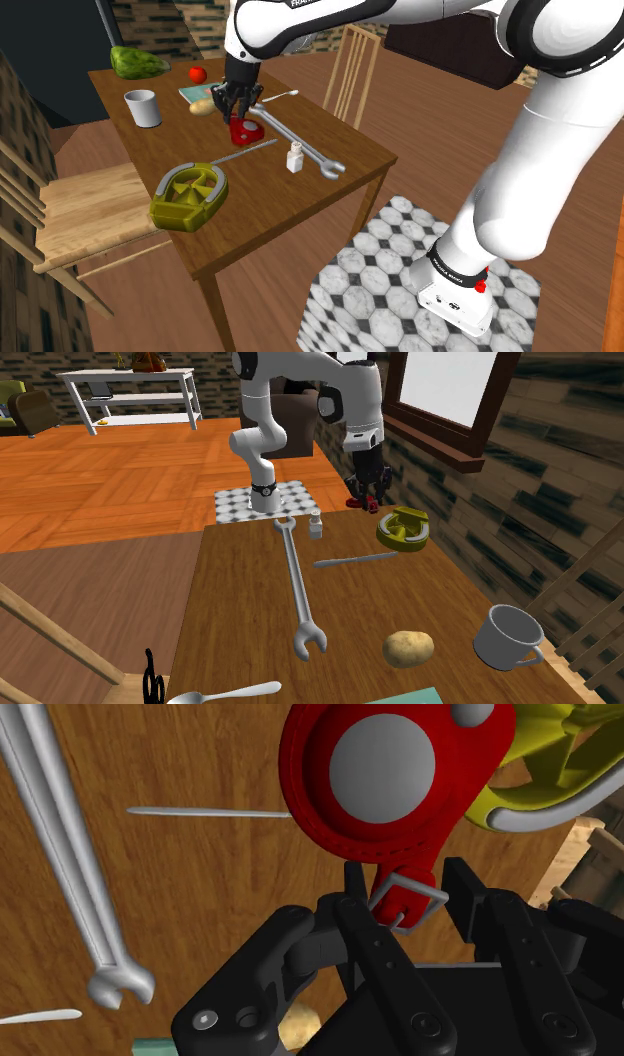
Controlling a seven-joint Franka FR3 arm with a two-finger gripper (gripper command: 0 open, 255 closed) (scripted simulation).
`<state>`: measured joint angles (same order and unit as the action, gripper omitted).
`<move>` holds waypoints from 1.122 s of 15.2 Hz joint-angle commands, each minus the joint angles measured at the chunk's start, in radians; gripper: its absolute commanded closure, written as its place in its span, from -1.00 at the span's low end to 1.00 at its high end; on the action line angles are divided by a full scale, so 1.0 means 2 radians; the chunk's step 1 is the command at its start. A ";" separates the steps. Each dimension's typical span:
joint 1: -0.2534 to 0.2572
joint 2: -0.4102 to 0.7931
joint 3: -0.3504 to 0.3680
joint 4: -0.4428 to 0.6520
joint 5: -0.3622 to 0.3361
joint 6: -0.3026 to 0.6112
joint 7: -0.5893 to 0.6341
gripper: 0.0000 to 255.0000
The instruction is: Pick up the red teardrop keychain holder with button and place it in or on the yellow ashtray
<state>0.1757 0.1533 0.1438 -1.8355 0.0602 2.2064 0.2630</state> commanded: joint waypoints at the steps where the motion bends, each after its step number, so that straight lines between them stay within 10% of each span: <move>1: 0.015 0.007 0.008 0.010 -0.009 -0.002 0.028 1.00; 10: 0.083 0.063 0.037 0.096 -0.054 -0.029 0.141 1.00; 17: 0.086 0.075 0.036 0.072 -0.059 0.006 0.147 1.00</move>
<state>0.3474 0.2969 0.2172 -1.6840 -0.0561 2.2043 0.5559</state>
